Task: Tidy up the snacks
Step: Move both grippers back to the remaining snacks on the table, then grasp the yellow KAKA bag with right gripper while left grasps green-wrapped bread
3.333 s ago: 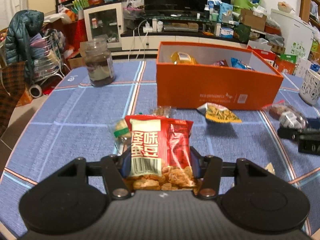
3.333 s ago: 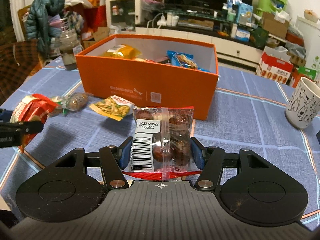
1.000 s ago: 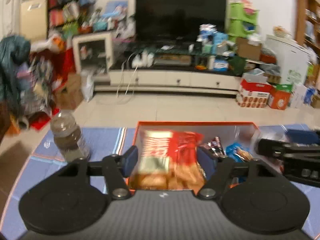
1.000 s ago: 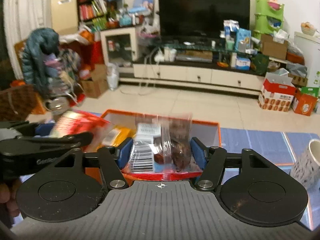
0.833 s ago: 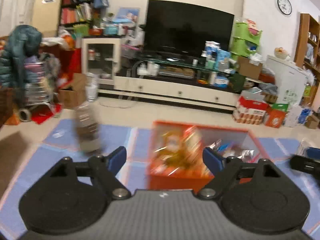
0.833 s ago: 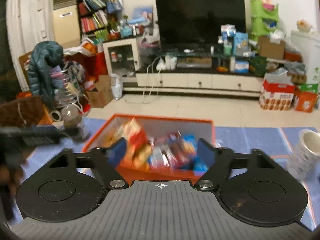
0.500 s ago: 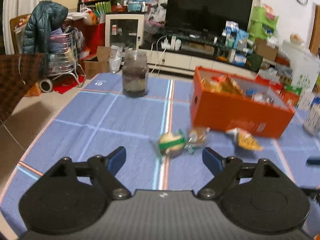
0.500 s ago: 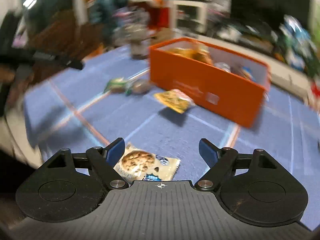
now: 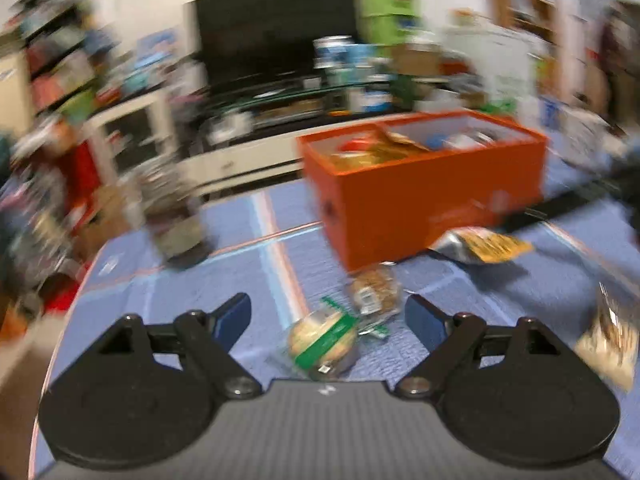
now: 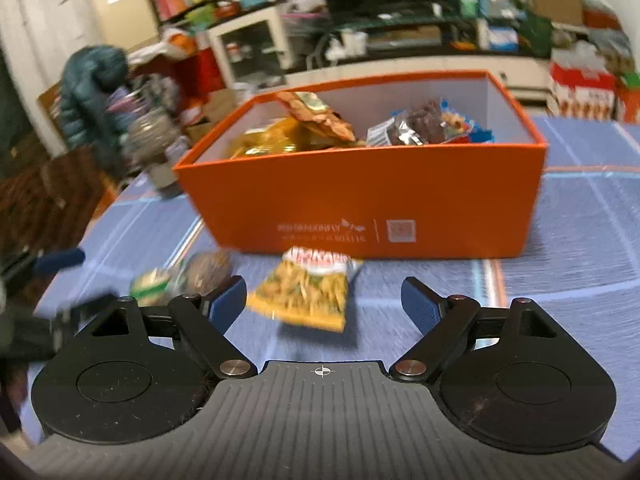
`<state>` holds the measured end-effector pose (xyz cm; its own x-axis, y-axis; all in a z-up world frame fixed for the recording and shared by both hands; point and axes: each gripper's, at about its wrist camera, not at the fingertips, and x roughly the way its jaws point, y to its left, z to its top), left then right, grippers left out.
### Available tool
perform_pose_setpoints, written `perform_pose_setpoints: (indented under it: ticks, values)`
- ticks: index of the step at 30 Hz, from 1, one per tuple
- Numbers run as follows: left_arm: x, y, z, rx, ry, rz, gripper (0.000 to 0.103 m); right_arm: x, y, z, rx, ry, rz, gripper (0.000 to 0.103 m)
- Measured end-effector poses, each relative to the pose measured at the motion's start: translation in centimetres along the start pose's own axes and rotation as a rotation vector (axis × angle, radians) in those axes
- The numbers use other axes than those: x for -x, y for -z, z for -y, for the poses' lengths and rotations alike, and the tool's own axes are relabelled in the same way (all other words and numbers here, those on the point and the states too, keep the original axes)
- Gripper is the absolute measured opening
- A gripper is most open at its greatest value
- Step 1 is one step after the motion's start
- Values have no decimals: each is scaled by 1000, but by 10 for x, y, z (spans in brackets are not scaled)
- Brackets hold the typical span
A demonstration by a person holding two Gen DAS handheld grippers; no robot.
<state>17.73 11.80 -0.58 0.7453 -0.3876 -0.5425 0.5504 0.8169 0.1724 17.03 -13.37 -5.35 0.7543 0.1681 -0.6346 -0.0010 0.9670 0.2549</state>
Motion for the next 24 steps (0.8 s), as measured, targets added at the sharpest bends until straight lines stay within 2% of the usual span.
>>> perform_pose_setpoints:
  ticks: [2,4,7,8,10,12,17,19,21,24]
  values:
    - [-17,-1,2,-101,62,-42,87,-21,-3,-5,-11,25,-21,77]
    - [-33,0,3,-177,89,-77,87,-40,-3,-9,-13,34,-38,77]
    - [-59,4,0,-194,123,-169,89,-60,2,-12,6,56,-80,67]
    - [-62,5,-5,-152,131,-157,88,-63,3,-15,37,74,-77,57]
    - [-65,4,-11,-75,153,-185,88,-63,2,-18,68,77,-84,39]
    - [-59,7,-10,-43,157,-181,88,-61,4,-18,90,78,-90,37]
    - [-35,21,11,-42,177,-198,88,-52,7,-13,127,88,-96,33]
    - [-30,23,14,-7,164,-201,88,-48,8,-7,122,93,-96,33]
    - [-30,22,12,49,120,-203,88,-44,9,-2,116,91,-92,33]
    - [-39,16,0,220,75,-204,88,-43,8,1,96,84,-87,34]
